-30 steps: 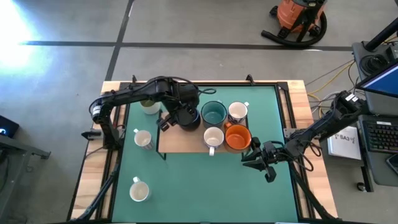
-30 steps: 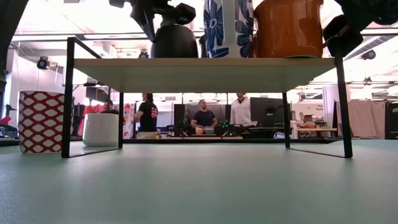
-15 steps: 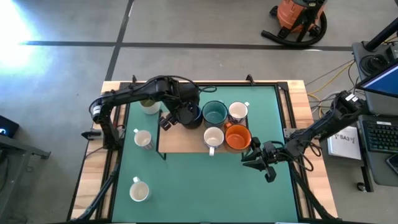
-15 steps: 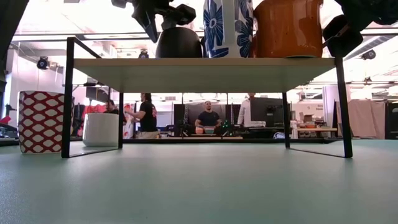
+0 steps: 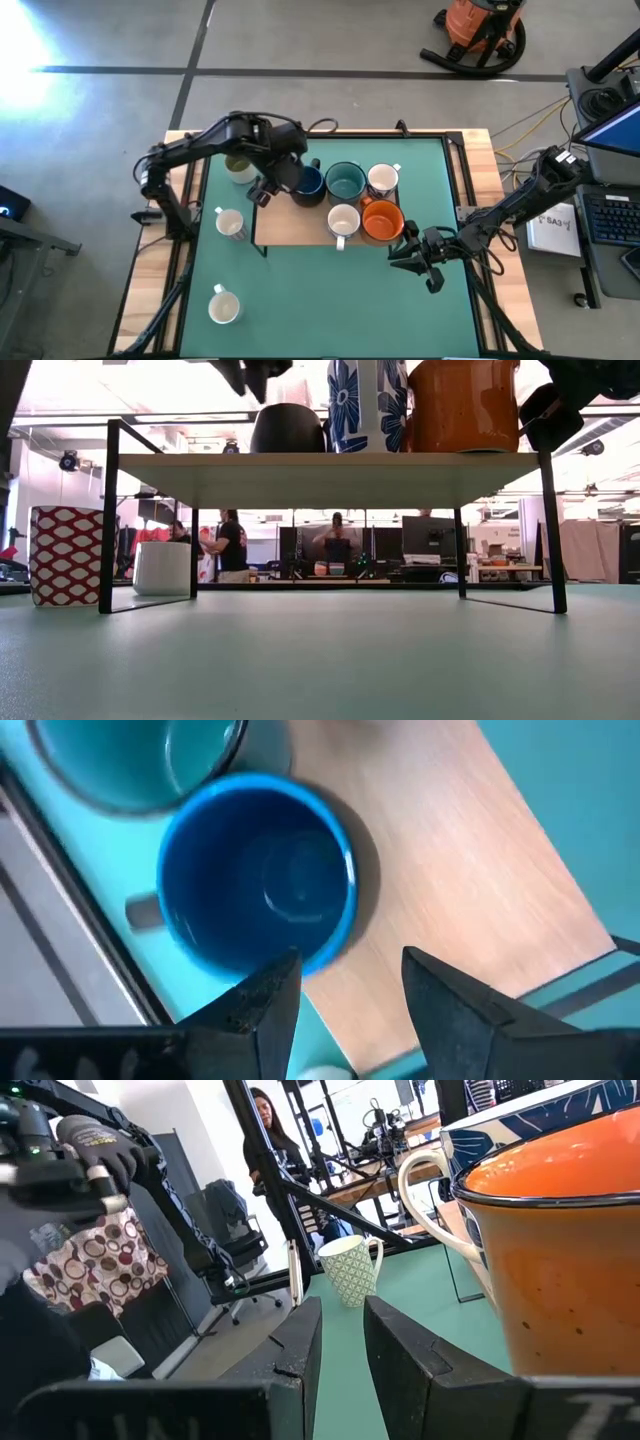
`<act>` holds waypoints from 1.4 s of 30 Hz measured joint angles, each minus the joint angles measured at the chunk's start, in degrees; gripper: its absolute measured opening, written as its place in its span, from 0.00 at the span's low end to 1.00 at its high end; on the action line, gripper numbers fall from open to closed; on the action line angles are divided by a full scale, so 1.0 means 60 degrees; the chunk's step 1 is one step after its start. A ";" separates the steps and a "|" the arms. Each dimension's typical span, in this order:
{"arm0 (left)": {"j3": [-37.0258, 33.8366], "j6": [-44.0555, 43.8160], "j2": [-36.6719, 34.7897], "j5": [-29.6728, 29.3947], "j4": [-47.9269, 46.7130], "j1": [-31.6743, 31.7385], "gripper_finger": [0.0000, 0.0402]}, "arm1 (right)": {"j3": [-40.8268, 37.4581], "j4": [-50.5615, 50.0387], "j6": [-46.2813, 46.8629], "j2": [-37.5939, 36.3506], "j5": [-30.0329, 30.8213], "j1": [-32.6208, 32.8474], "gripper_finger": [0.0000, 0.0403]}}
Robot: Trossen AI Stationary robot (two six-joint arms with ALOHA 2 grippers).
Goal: Place coffee mugs
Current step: Put the white red patterned mug on the shelf
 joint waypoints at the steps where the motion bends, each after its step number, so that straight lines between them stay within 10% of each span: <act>1: -0.0174 -0.0164 -0.0164 -0.0110 -0.0002 0.0007 0.39 | 0.0000 -0.0005 -0.0004 0.0000 0.0000 0.0002 0.17; 25: -0.7941 -0.1789 -0.4573 -0.1567 0.1173 0.1978 0.39 | 0.0000 -0.0026 0.0000 -0.0002 -0.0002 0.0000 0.17; 42: -0.9903 -0.2957 -0.5168 0.0646 0.1667 0.2119 0.39 | 0.0000 -0.0034 0.0000 0.0000 0.0000 0.0000 0.17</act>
